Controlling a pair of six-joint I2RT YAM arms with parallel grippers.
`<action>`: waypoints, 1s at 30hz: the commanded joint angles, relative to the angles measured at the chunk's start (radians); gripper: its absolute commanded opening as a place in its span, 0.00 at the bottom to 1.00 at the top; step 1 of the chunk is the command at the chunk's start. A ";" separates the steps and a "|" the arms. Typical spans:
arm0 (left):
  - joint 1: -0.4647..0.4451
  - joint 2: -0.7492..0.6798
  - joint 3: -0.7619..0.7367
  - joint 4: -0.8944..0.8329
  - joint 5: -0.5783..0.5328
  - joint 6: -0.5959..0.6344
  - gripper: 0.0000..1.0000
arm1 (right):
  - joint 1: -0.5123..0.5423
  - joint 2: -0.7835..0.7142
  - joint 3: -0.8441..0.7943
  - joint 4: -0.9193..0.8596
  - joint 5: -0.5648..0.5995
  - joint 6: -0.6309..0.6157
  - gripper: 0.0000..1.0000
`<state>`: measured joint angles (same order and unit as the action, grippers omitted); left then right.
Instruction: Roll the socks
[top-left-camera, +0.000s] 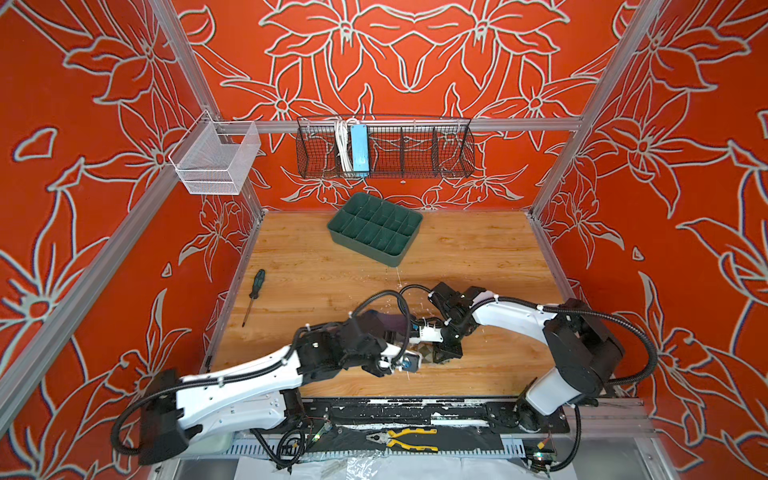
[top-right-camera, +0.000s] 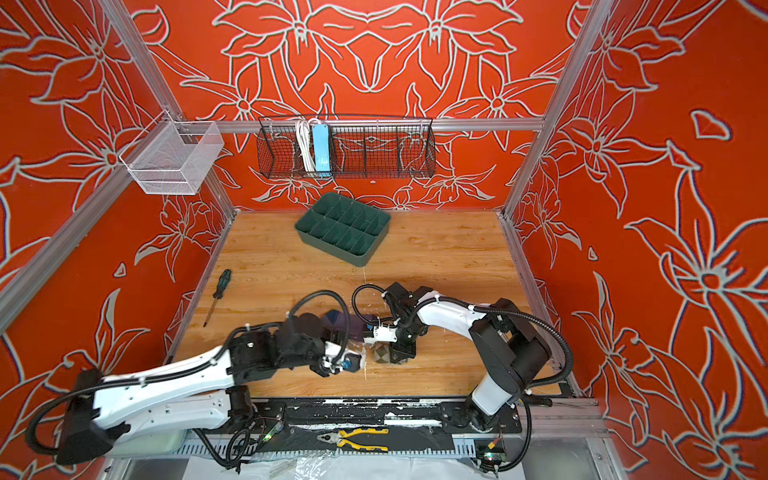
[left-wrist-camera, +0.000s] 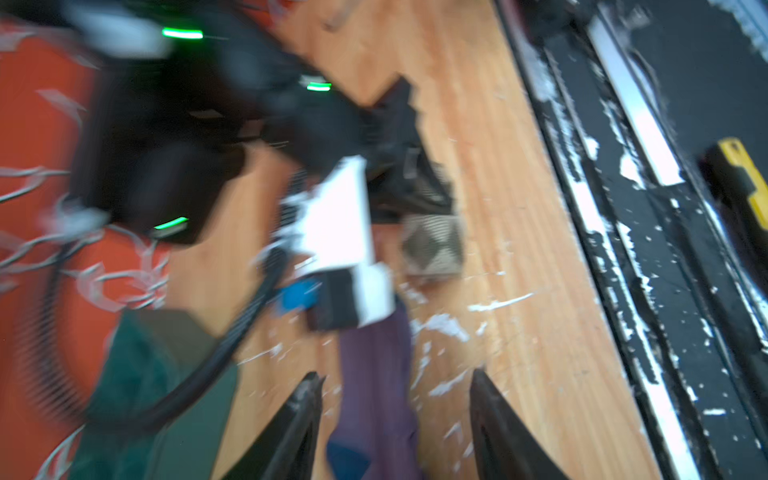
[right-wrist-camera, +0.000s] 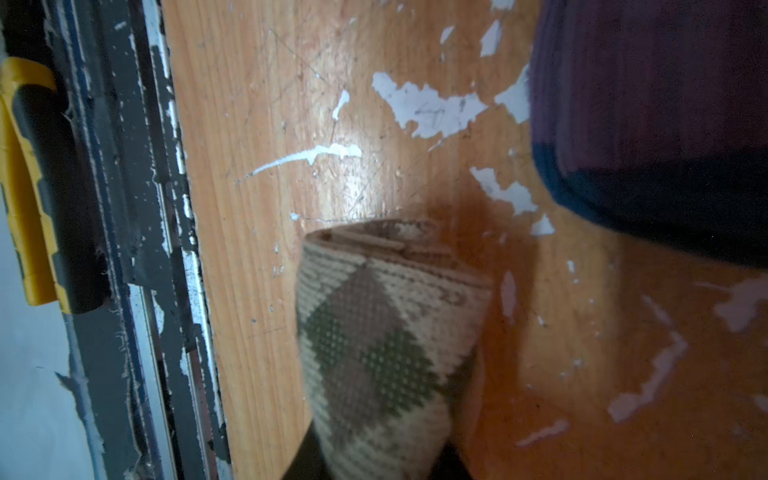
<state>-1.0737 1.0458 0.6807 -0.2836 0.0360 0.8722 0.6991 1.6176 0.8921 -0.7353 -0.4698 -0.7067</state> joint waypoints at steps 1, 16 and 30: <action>-0.028 0.125 -0.023 0.185 -0.024 -0.018 0.55 | 0.003 0.052 -0.018 -0.022 0.016 0.014 0.00; 0.057 -0.047 0.063 0.114 -0.366 -0.413 0.65 | -0.079 -0.261 0.058 0.039 0.188 0.319 0.00; 0.553 0.111 0.311 -0.161 0.103 -1.136 0.85 | -0.175 -0.528 0.260 0.134 0.447 0.713 0.00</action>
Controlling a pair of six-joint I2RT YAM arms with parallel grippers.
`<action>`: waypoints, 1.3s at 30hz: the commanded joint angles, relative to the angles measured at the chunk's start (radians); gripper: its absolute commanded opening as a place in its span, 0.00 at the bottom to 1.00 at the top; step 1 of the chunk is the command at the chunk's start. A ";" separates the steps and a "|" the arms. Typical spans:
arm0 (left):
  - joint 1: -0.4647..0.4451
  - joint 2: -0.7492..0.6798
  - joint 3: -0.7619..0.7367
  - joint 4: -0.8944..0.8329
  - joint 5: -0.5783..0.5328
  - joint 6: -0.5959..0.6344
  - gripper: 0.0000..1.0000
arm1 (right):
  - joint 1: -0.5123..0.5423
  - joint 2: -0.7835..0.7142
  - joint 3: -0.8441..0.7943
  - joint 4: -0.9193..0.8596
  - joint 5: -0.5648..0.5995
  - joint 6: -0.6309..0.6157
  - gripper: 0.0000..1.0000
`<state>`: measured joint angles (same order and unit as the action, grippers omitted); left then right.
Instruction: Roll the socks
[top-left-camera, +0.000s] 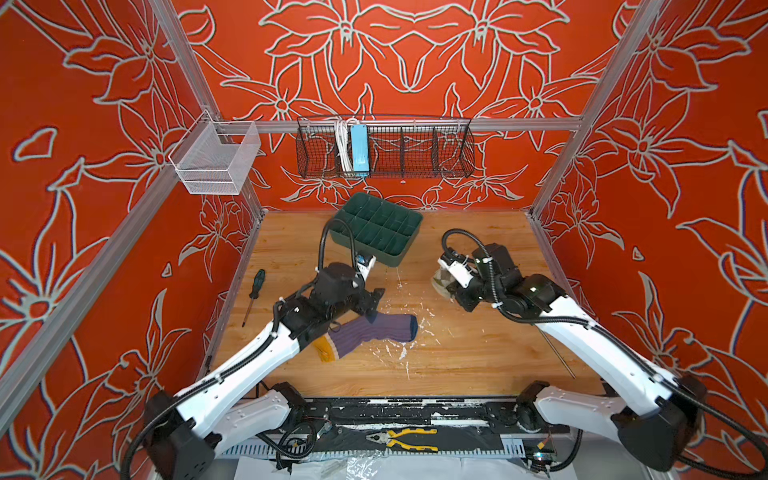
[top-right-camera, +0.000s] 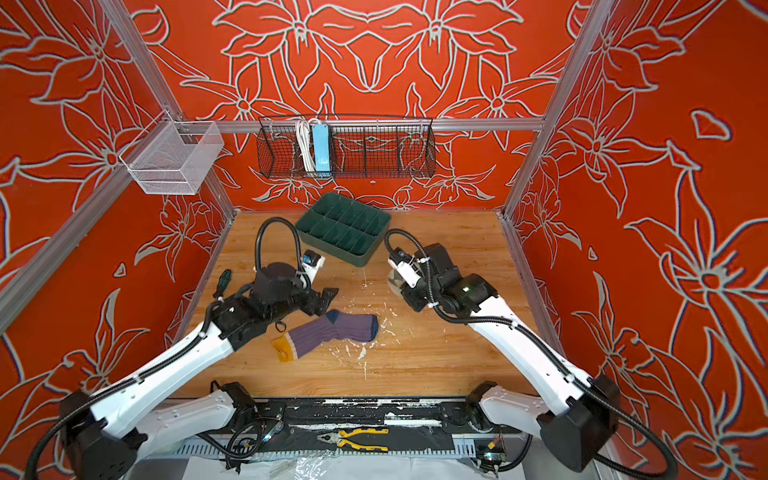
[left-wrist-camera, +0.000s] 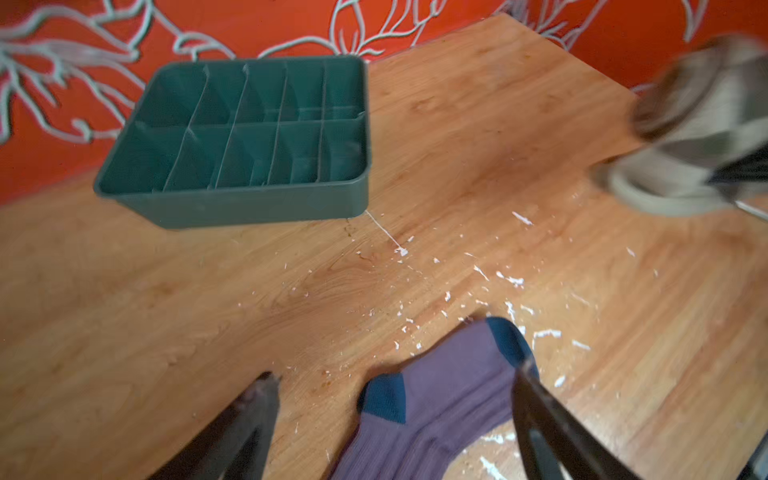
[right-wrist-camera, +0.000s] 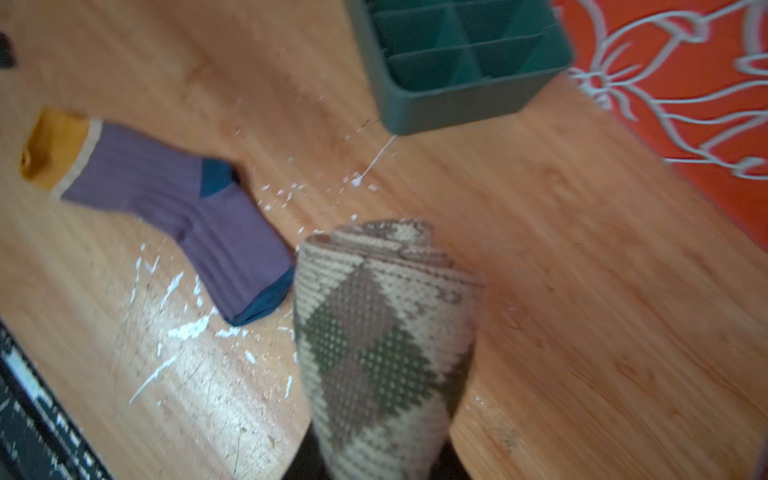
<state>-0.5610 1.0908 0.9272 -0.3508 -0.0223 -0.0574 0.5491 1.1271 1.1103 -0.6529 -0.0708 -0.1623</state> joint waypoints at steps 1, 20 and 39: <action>0.051 0.101 0.099 -0.103 0.173 -0.239 0.85 | -0.031 -0.044 0.043 0.045 0.039 0.184 0.00; 0.134 0.924 0.851 -0.329 0.069 -0.208 0.63 | -0.044 -0.086 -0.129 -0.018 -0.126 0.269 0.00; 0.157 1.393 1.387 -0.513 -0.025 0.025 0.44 | -0.048 -0.028 -0.124 -0.007 -0.182 0.210 0.00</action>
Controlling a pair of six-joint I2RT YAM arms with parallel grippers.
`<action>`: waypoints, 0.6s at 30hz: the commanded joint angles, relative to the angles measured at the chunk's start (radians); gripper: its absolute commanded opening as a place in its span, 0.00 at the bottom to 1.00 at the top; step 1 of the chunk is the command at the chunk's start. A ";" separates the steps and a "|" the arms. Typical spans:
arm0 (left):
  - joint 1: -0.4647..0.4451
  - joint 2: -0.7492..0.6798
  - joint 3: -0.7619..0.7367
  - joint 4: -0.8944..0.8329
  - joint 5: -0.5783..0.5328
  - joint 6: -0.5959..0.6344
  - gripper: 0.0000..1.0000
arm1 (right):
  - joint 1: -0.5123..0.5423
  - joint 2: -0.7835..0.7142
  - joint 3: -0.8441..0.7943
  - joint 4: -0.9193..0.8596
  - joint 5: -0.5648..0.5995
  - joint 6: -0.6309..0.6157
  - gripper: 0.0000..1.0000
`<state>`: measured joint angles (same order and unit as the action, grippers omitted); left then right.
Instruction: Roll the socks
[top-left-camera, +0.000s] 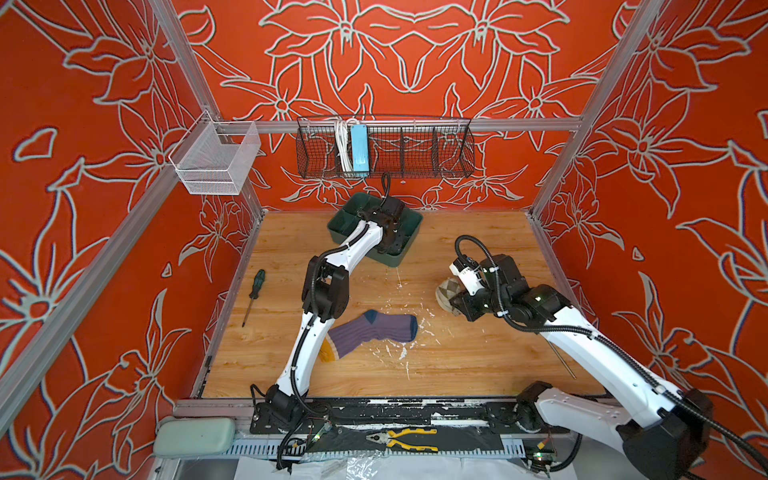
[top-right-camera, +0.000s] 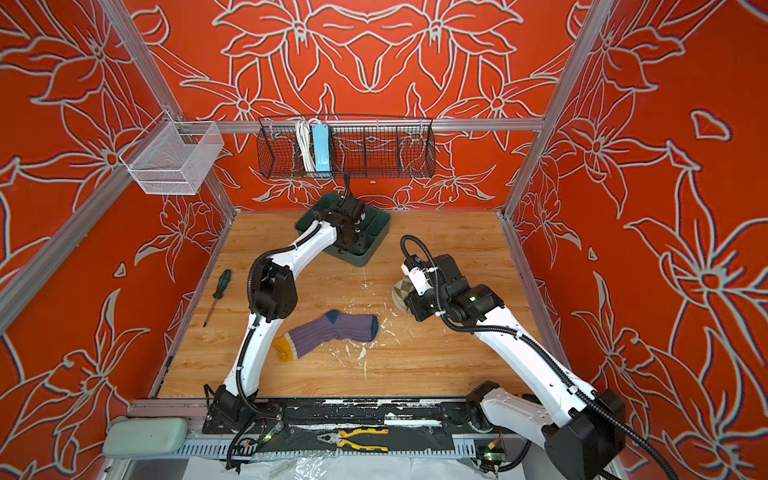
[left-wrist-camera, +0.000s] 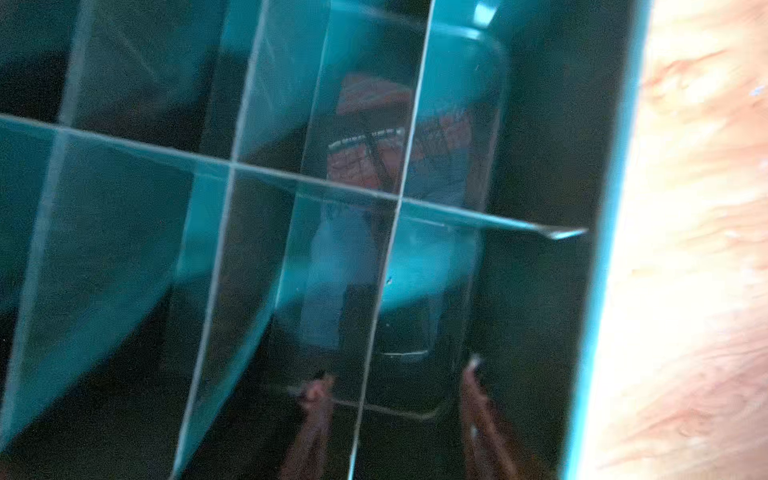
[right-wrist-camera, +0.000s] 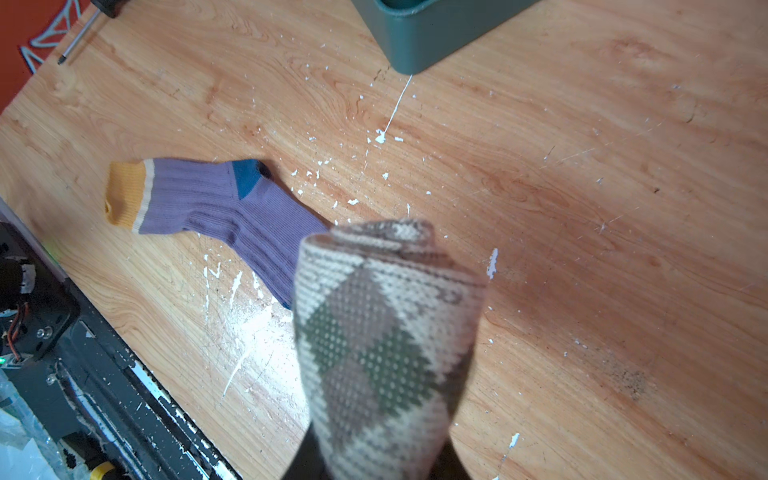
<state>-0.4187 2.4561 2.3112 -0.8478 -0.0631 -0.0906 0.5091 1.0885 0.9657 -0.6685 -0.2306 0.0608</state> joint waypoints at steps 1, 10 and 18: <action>0.015 0.030 -0.001 -0.011 0.016 0.068 0.42 | -0.008 0.014 0.023 0.007 -0.022 -0.014 0.00; -0.011 -0.091 -0.215 0.162 0.092 0.162 0.06 | -0.009 0.019 0.061 -0.034 -0.003 -0.005 0.00; -0.130 -0.178 -0.333 0.184 0.102 0.339 0.00 | -0.011 -0.050 0.119 -0.126 0.093 -0.016 0.00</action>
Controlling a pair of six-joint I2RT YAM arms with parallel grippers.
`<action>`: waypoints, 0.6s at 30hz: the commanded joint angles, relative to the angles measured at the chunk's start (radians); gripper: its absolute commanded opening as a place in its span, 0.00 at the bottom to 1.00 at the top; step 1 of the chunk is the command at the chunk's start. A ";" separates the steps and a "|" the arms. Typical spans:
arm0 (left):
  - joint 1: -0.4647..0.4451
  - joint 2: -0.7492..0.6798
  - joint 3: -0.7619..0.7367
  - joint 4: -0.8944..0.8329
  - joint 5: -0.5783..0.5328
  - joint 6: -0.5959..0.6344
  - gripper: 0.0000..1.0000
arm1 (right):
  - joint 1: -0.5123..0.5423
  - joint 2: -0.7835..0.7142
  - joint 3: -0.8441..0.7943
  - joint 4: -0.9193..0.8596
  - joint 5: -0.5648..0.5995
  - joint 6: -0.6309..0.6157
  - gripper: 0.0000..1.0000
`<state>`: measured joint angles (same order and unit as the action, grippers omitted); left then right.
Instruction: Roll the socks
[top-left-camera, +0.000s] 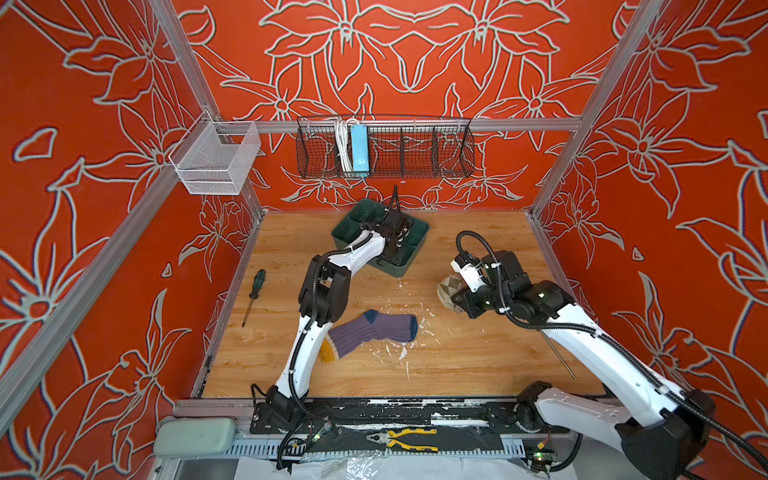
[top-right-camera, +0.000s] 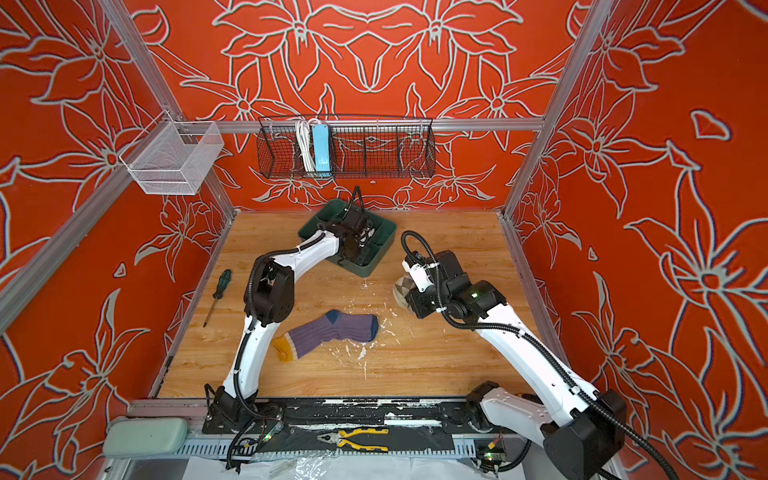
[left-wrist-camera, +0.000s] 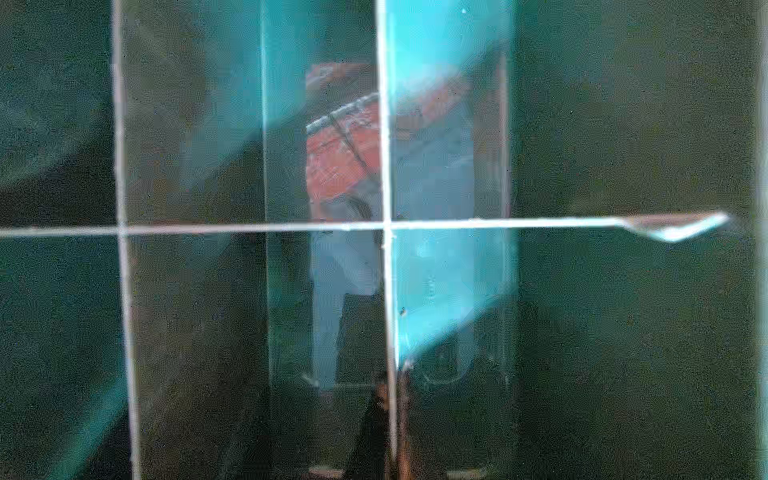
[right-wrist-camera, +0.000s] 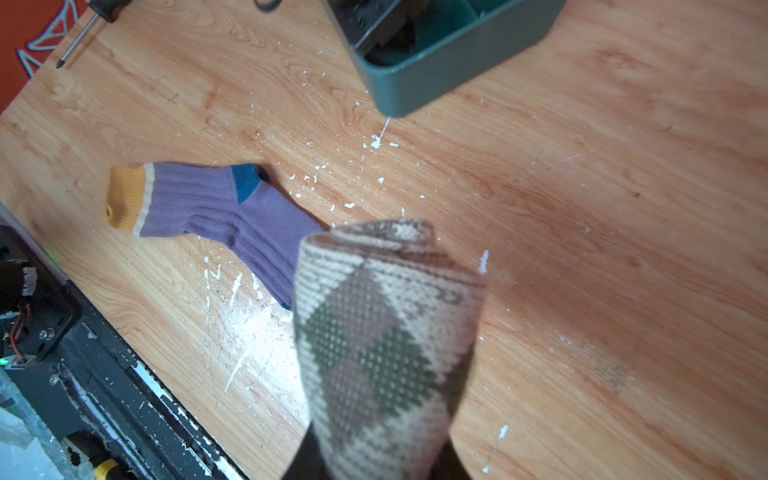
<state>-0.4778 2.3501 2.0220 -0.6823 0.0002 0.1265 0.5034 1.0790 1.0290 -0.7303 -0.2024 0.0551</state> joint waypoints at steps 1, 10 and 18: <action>-0.090 -0.090 -0.075 0.042 0.035 0.146 0.00 | -0.005 -0.047 0.071 -0.087 0.096 -0.012 0.00; -0.216 -0.179 -0.162 0.063 0.100 0.359 0.00 | -0.044 -0.120 0.183 -0.284 0.422 0.051 0.00; -0.245 -0.216 -0.203 0.055 0.188 0.495 0.00 | -0.088 -0.184 0.214 -0.326 0.561 0.048 0.00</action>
<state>-0.7311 2.2105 1.8137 -0.6441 0.1265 0.5270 0.4252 0.9058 1.2182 -1.0126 0.2726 0.0902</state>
